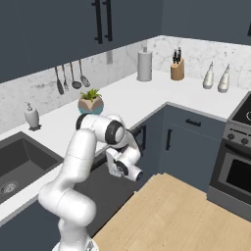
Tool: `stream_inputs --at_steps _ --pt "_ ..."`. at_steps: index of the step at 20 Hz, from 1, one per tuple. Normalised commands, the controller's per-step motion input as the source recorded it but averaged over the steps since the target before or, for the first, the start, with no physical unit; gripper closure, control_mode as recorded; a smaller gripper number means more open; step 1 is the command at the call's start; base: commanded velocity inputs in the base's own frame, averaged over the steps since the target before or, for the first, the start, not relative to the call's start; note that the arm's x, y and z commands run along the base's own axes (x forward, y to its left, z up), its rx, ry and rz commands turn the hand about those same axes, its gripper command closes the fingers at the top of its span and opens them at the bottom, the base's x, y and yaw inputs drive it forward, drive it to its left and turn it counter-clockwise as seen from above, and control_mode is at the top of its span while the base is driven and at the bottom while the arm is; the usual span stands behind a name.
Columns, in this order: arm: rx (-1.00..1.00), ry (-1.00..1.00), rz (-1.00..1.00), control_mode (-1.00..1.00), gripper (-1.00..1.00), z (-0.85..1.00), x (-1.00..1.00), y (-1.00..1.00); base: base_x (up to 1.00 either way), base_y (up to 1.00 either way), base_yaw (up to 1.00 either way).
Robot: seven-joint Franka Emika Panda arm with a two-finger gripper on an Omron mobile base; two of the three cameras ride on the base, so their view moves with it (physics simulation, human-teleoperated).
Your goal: Pick up the cup and bowl from the counter, place them in the dishwasher, and close the dishwasher door.
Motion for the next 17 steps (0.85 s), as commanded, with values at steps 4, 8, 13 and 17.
stream_inputs --at_steps 4,8,13,17 --pt "0.16 0.26 0.00 -1.00 -1.00 -0.62 0.58 0.61 0.00 0.00 0.00" --pt "0.29 0.31 0.00 -1.00 -1.00 -0.80 0.56 0.46 0.00 0.00 0.00" --pt "0.41 0.43 0.00 -1.00 -1.00 -0.98 0.67 0.35 0.00 0.00 0.00" --pt "0.43 0.46 0.00 -1.00 -1.00 -0.98 0.70 0.38 0.00 0.00 0.00"
